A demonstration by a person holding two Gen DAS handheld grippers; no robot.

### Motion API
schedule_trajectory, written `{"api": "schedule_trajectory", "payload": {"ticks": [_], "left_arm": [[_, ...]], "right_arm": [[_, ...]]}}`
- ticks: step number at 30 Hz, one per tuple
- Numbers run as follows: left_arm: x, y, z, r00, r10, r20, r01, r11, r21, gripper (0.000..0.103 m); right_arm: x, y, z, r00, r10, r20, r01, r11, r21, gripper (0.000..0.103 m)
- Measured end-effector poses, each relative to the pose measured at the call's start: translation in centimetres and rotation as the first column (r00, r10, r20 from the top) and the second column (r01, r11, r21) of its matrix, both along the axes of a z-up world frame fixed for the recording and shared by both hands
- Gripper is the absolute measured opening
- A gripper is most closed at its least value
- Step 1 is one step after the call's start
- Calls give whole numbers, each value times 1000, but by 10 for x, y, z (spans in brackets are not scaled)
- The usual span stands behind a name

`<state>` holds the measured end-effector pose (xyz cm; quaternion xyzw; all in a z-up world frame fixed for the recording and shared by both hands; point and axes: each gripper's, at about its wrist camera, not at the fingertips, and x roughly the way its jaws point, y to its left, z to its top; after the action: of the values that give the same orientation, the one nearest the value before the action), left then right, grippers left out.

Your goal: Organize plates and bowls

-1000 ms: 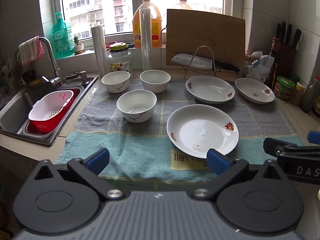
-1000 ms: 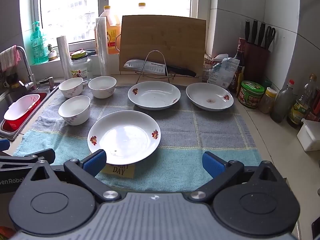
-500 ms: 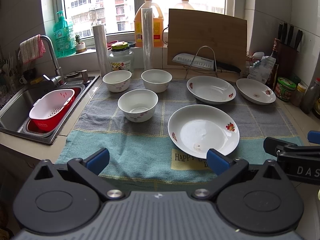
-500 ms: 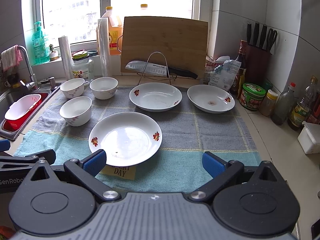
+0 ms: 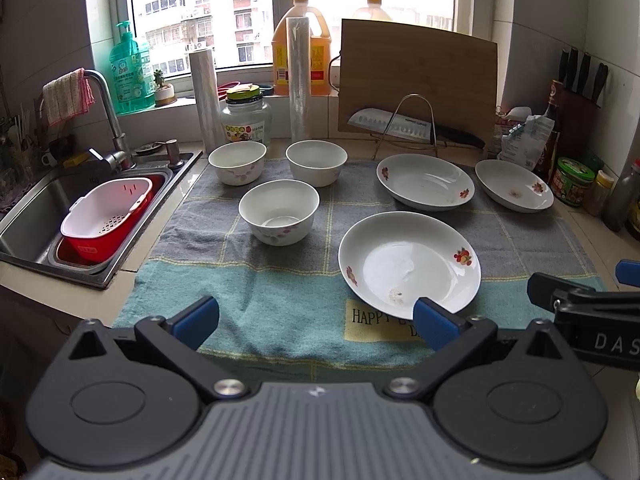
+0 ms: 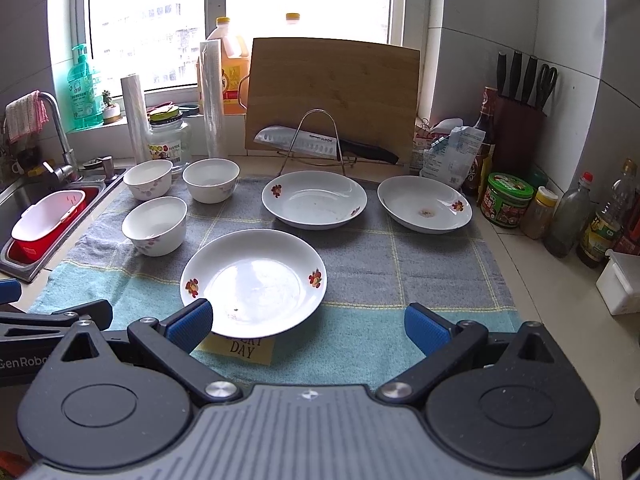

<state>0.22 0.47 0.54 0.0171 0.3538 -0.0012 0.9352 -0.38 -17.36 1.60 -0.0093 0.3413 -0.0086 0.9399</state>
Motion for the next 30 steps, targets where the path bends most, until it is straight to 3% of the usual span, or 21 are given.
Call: {"api": "schedule_trajectory", "payload": {"ticks": [30], "left_arm": [[-1, -6, 3, 1000, 7, 7, -7, 1000, 3, 102]], "right_arm": [[-5, -3, 2, 1000, 14, 23, -14, 1000, -4, 103]]}}
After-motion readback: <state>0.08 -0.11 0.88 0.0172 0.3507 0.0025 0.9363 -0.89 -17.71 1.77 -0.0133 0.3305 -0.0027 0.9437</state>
